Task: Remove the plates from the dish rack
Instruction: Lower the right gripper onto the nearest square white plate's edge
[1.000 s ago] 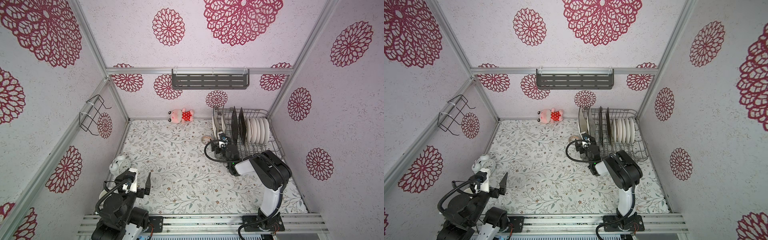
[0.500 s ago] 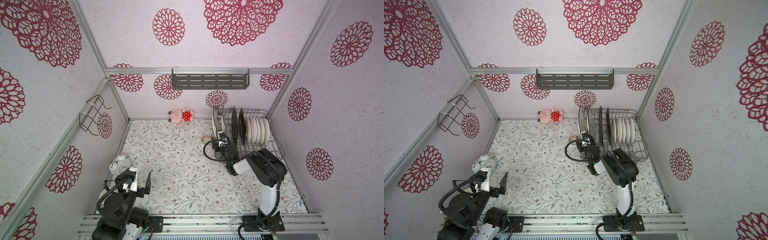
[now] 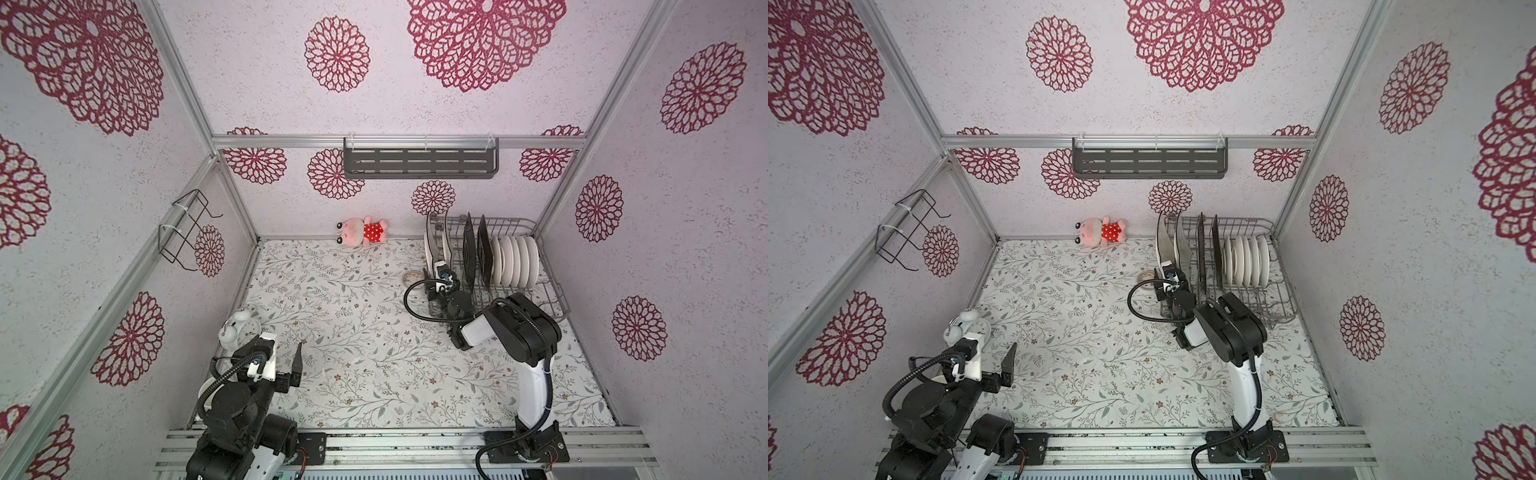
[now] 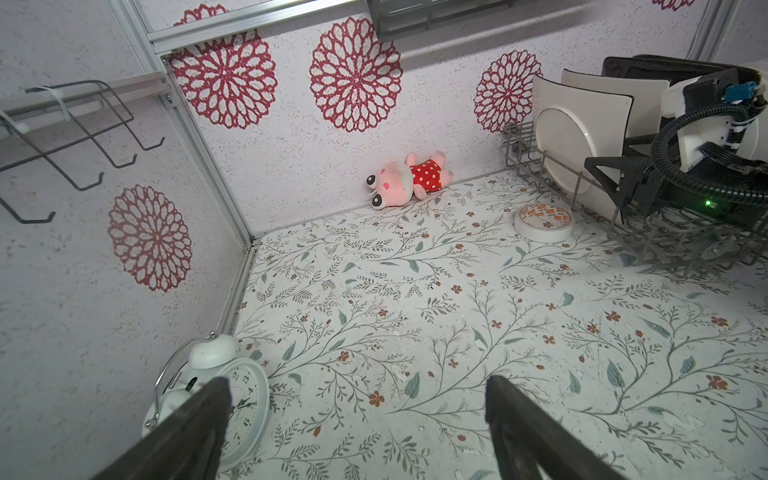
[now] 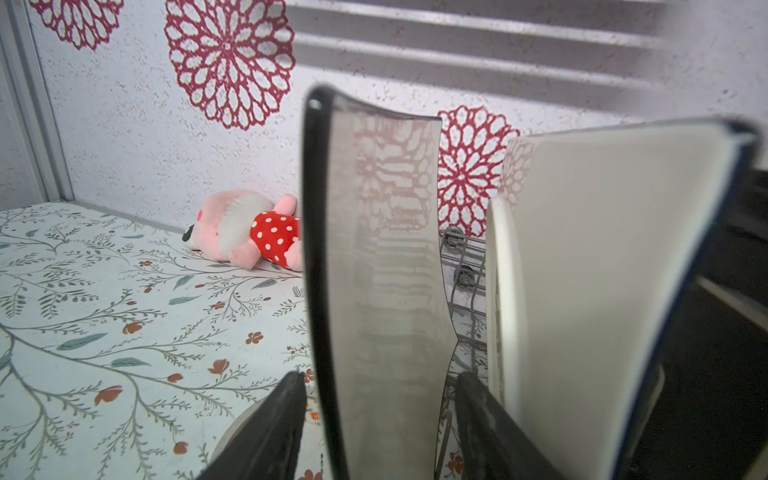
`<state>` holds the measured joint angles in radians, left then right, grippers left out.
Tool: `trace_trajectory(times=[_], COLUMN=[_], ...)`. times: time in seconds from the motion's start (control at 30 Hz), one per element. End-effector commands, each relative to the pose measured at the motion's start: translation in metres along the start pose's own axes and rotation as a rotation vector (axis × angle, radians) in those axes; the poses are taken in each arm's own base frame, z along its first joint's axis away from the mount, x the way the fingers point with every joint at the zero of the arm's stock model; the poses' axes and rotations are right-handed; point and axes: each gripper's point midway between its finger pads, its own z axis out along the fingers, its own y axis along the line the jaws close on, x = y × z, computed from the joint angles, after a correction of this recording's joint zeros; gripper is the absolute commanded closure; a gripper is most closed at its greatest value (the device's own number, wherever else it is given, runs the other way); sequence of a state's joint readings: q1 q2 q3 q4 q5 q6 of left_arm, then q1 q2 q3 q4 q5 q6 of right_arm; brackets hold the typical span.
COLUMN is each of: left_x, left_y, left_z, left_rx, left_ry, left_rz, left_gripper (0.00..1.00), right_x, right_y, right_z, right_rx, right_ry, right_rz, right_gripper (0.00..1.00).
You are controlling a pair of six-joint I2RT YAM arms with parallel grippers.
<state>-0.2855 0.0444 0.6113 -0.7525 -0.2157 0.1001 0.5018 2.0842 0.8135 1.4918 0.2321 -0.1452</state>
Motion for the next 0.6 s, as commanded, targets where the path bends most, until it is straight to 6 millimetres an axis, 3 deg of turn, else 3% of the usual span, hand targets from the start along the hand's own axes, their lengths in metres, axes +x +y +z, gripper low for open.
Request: trace_trajectory(times=[0.0, 0.57], left_x=[-0.006, -0.008], left_y=[-0.001, -0.008], left_z=[0.001, -0.001], left_rx=[0.007, 0.046], left_ry=[-0.032, -0.058], left_rz=[-0.003, 0.007], left_gripper=[0.03, 0.03], right_x=[-0.013, -0.001], right_y=[-0.007, 0.000], right_z=[0.006, 0.011], right_rx=[0.031, -0.005], right_ry=[-0.062, 0.001], right_rz=[-0.017, -0.092], right_gripper=[0.44, 0.57])
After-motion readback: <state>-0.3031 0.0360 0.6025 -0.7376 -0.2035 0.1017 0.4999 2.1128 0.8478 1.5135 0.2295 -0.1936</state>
